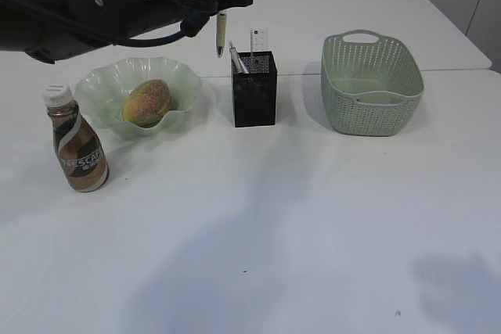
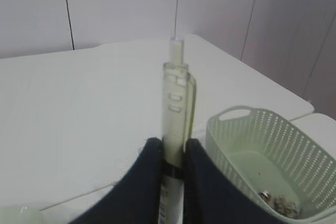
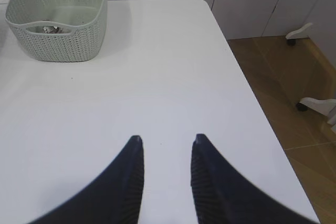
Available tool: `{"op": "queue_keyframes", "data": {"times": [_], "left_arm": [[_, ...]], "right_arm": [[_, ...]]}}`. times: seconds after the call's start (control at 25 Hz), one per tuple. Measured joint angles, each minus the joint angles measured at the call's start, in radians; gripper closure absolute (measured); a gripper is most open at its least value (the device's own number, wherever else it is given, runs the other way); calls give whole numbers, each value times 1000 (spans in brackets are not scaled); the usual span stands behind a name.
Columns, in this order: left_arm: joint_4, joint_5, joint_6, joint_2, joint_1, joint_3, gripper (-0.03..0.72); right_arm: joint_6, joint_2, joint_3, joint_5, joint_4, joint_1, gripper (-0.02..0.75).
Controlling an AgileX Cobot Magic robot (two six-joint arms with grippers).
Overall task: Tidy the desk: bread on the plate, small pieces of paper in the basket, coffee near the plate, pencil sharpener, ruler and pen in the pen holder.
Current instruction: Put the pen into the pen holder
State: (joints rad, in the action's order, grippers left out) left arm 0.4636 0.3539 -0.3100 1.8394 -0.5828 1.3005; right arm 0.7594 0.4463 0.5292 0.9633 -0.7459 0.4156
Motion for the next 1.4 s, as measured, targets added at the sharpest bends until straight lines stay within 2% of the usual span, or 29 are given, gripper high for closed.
{"op": "queue_keyframes", "data": {"times": [0.2,0.52,0.68,1.4], "left_arm": [[2,146,0,55,-5,0,630],[-2,191,0,69,-5,0,630],[-53,191,27,88,-5,5,630],[-77,95,58,344,-5,301,630]], "right_arm": [[0,0,0,0,0,0,477],[0,0,0,0,0,0,477],[0,0,0,0,0,0,477],[0,0,0,0,0,0,477]]}}
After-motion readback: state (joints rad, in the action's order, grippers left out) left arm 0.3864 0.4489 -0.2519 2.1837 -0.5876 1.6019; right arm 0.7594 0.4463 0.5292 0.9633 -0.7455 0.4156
